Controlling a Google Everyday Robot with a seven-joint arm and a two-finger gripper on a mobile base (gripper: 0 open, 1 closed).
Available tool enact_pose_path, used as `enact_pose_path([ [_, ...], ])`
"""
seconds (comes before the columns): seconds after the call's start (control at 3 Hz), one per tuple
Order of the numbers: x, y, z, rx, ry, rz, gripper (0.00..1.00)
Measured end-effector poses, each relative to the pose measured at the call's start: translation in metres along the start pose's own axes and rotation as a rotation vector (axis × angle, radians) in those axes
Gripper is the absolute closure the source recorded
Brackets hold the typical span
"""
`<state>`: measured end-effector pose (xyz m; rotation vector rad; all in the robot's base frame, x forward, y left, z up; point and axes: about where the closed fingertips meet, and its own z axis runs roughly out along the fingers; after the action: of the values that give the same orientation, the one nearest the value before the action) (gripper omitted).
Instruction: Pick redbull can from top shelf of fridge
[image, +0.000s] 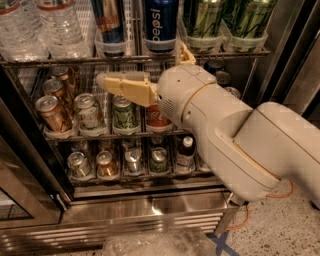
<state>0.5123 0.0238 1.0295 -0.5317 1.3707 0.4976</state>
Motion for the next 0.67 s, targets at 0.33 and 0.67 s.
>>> enact_pose_path([
  [0.33, -0.0151, 0.0163, 0.012, 0.006, -0.007, -0.025, 0.0],
  [0.67, -0.0151, 0.0164, 0.0121, 0.006, -0.007, -0.025, 0.0],
])
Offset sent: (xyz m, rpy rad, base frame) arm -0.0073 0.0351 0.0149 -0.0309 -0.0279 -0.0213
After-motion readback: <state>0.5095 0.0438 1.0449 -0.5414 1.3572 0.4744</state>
